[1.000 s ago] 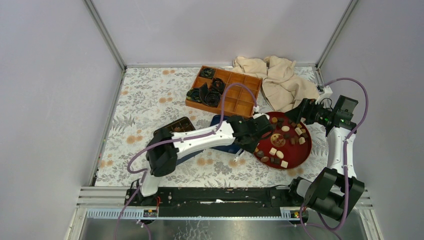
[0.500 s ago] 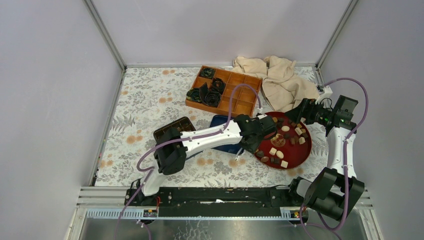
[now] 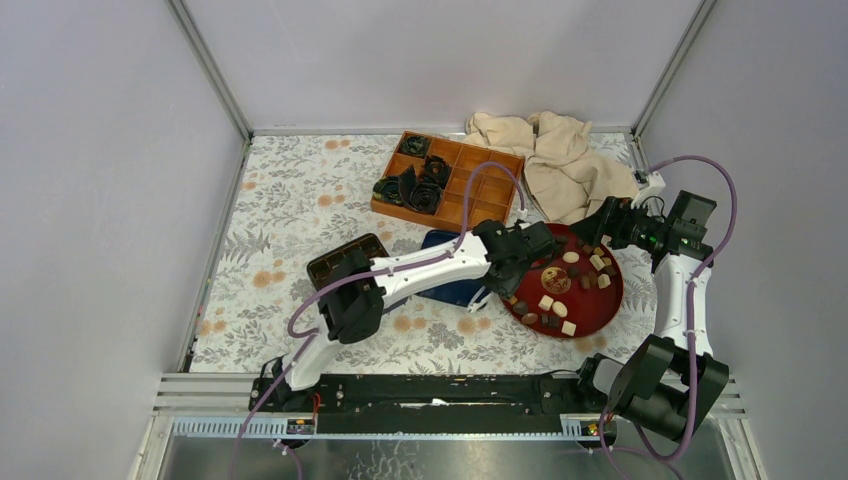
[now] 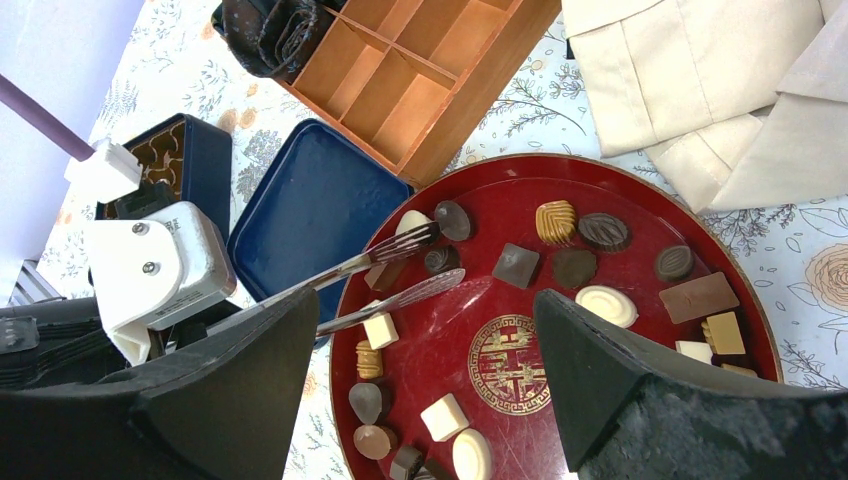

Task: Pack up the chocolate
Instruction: Pick up the fake chocolate from the plate.

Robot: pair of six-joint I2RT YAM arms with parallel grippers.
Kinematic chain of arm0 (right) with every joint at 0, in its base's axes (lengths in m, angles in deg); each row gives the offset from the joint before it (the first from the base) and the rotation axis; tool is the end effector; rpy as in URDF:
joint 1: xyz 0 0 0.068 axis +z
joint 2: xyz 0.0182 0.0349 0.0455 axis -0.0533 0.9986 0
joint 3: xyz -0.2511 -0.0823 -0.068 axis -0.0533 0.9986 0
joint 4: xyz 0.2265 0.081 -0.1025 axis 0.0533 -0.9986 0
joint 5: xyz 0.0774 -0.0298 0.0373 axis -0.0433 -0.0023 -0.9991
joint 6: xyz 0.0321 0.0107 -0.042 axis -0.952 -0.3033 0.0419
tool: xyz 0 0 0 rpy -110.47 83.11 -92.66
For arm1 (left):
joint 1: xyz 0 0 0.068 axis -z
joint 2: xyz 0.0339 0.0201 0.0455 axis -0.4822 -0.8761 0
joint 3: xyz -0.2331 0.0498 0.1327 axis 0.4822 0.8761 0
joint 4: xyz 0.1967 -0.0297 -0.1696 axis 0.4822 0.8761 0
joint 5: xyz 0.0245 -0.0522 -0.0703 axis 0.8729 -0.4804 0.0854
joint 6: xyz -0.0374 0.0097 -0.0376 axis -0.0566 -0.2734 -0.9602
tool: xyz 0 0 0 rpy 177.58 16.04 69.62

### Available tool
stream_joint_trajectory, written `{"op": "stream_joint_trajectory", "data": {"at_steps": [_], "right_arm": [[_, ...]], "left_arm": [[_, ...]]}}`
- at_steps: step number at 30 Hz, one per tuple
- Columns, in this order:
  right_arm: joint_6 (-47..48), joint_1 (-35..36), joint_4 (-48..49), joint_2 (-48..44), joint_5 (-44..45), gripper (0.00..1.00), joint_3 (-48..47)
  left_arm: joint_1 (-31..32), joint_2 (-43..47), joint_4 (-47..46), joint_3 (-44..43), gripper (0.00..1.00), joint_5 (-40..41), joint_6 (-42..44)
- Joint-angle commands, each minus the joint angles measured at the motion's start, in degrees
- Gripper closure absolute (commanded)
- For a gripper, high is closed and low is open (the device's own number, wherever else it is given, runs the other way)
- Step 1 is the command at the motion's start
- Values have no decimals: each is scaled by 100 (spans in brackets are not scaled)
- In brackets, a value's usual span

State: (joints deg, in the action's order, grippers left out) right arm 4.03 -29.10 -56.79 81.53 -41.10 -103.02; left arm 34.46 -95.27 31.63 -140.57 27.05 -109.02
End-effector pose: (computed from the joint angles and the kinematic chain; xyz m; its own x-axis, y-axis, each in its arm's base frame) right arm 0.2299 -0.0796 0.2873 -0.4747 0.1111 -0.8731 -0.4390 0.8299 0.3443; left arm 0.2130 -0.4073 0.2387 -0.7781 0.5072 -0.3706 0.5408 0.8410 0.0155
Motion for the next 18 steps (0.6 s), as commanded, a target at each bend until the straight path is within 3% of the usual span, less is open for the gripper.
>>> {"op": "stream_joint_trajectory", "data": {"at_steps": [1,6,13,18], "right_arm": [[67,-42,16,-8,-195,13,-112],[79,-50,9,-3,-187,13,-113],[78,-58,9,1,-190,14,-113],[79,-59,4,-8,-184,13,-113]], "left_arm": [[-85,-154,150,-379,52,122,178],[-88,-235,165,-464,57,-3,212],[-80,62,162,-370,97,-156,166],[21,626,-122,36,100,-150,218]]}}
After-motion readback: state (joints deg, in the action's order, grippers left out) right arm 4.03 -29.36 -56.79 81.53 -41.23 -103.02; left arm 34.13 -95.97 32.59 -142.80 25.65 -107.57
